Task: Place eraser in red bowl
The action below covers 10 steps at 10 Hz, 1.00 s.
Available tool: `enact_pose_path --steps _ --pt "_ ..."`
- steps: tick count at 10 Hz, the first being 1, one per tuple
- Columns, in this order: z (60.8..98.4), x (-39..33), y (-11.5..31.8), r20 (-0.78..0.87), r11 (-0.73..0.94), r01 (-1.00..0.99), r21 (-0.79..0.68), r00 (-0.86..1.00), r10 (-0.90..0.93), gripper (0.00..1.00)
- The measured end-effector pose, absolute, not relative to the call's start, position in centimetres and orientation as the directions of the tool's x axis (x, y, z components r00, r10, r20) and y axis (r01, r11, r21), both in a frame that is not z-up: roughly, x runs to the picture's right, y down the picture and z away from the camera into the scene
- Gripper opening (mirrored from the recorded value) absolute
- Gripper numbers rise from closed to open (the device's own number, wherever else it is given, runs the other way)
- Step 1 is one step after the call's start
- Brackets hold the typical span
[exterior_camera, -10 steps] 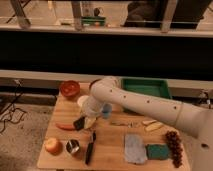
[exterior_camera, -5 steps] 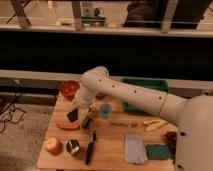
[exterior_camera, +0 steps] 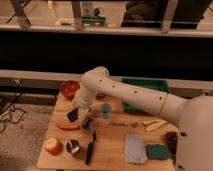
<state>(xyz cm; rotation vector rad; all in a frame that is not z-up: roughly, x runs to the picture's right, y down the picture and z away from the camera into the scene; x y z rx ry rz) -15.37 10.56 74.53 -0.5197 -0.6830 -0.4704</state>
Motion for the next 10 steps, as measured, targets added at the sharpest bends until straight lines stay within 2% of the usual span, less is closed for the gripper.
enact_pose_path --steps 4,10 --pt "76.5 -19.9 6.5 0.696 0.803 0.566 -0.187 0.653 -0.298 0.00" --pt "80.4 -23.7 1.9 0.711 0.788 0.602 -0.129 0.611 -0.350 0.00"
